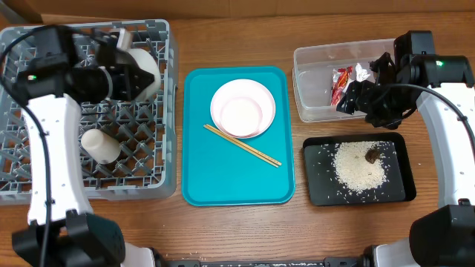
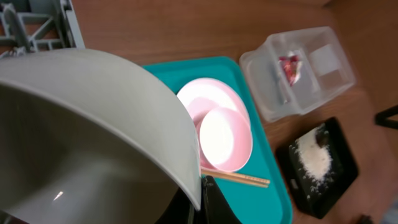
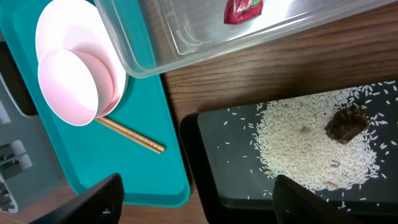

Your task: Sort waste into correct bins and load items into the dishwasher

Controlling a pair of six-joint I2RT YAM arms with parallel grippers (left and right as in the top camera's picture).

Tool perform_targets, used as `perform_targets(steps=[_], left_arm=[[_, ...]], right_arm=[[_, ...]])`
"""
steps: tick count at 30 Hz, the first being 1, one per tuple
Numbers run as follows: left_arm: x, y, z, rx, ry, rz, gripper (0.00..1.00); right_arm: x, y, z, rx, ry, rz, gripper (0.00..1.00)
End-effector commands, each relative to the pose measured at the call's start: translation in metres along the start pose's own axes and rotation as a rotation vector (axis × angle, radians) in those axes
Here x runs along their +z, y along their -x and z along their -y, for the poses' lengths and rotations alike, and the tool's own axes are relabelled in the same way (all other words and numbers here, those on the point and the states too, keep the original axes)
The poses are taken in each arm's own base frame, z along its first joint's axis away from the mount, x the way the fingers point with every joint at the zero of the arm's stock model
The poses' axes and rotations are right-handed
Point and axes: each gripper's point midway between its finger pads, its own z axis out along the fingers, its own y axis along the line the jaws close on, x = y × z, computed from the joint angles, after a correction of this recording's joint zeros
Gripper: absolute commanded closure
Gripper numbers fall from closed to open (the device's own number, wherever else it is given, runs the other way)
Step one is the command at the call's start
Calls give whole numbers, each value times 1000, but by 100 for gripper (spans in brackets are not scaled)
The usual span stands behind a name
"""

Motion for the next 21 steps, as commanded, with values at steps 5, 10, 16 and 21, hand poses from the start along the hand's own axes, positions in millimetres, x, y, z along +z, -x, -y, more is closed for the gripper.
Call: perform_targets(steps=[5,10,16,21], left_arm=[[-19,31,-42,17,-351,255,96],[-8,26,-87,-46,-367,282,96],[10,5,-133,-170,-365,265,96],[1,-6,-154,-245,-346,276,96]], right_arm=[[-14,3,-6,-24,7,45,22],[-14,2,-6,-23,7,42,22],[-14,2,-6,-23,6,41,22],[-14,2,-6,-22,6,40,22]])
